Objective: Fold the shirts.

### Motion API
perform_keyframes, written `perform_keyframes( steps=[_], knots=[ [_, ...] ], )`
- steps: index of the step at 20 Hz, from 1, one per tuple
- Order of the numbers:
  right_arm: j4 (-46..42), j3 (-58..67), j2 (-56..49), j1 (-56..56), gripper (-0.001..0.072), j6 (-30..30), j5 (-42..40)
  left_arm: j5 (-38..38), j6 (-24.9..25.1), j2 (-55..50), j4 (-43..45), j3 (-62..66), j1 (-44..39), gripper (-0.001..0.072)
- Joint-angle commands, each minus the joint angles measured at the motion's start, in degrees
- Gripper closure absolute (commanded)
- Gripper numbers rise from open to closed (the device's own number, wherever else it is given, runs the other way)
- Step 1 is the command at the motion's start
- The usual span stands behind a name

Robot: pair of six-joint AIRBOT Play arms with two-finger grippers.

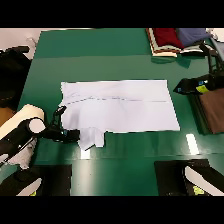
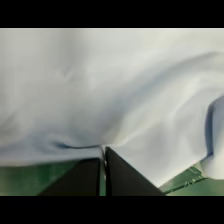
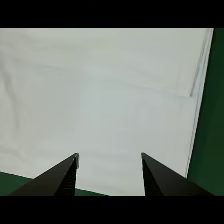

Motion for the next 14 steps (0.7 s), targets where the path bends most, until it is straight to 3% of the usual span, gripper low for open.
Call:
perform_keyframes(
  steps=[1, 8, 14],
  knots=[
    [-0.13, -5.01, 2.84, -5.68, 0.0262, -0.02, 2.34, -0.7, -0.44, 0.13, 1.44, 2.78, -0.98, 0.0681],
    [0.11, -29.83, 4.15, -30.29, 0.0259, -1.16, -0.33, -1.49, 0.0, 0.13, 3.06, 9.22, -0.98, 0.0681],
    [10.67, -34.29, -3.78, -29.14, 0.0262, -3.65, -7.69, -1.6, -0.02, 0.13, 3.08, 9.22, -0.98, 0.0681]
  ],
)
